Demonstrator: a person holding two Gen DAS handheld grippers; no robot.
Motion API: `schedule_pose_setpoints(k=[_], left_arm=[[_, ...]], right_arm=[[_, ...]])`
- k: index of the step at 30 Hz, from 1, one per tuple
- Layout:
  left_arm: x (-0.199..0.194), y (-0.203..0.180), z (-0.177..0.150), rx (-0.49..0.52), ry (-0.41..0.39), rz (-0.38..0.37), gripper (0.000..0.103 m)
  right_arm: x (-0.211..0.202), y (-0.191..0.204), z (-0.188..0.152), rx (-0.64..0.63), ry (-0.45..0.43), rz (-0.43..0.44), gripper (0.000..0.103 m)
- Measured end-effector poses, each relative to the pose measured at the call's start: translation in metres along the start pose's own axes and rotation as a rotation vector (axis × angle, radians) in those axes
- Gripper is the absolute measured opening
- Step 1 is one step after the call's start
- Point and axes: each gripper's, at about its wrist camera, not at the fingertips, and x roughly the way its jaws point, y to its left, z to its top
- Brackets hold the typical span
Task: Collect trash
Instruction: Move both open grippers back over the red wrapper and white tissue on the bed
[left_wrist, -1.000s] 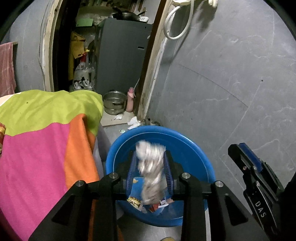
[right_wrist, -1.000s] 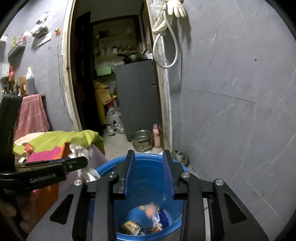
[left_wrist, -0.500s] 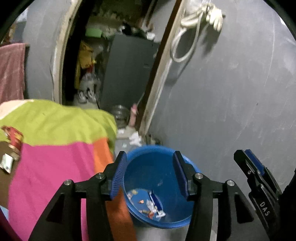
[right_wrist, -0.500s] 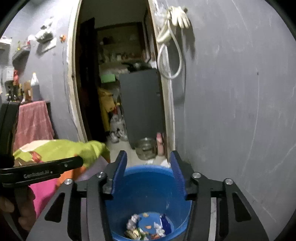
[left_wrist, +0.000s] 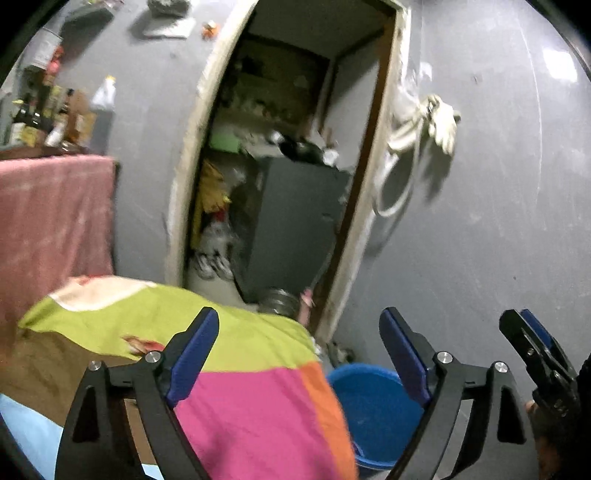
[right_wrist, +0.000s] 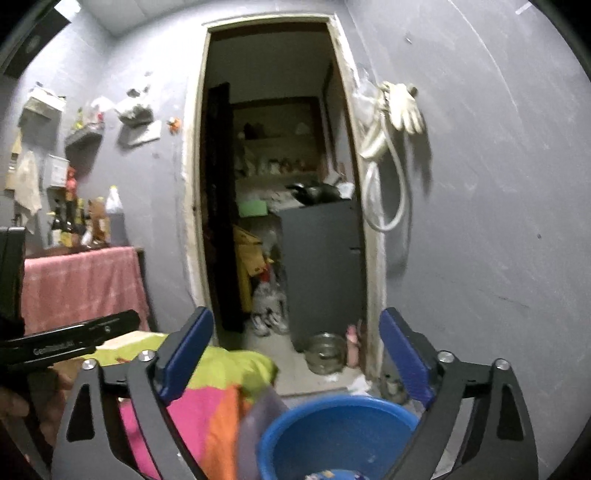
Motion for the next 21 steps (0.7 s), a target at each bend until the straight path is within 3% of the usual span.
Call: schedule_pose_setpoints(k=[3, 12, 21], left_arm=[[-0.021, 0.025, 0.007, -0.006, -0.035, 0.048, 0.097], [-0.064, 0.08, 0.015, -0.007, -0.107, 0.17, 0.101], [-0.079, 0.127, 0.003, 0.005, -0.106, 0.268, 0.101]], right_arm=[[-0.002, 0.022, 0.005, 0.001, -0.034, 0.031, 0.103], [0.003, 0.09, 0.011, -0.002, -0.101, 0.141, 0.103], [0.024, 0.139, 0.001, -0.022, -0.092, 0.216, 0.103]])
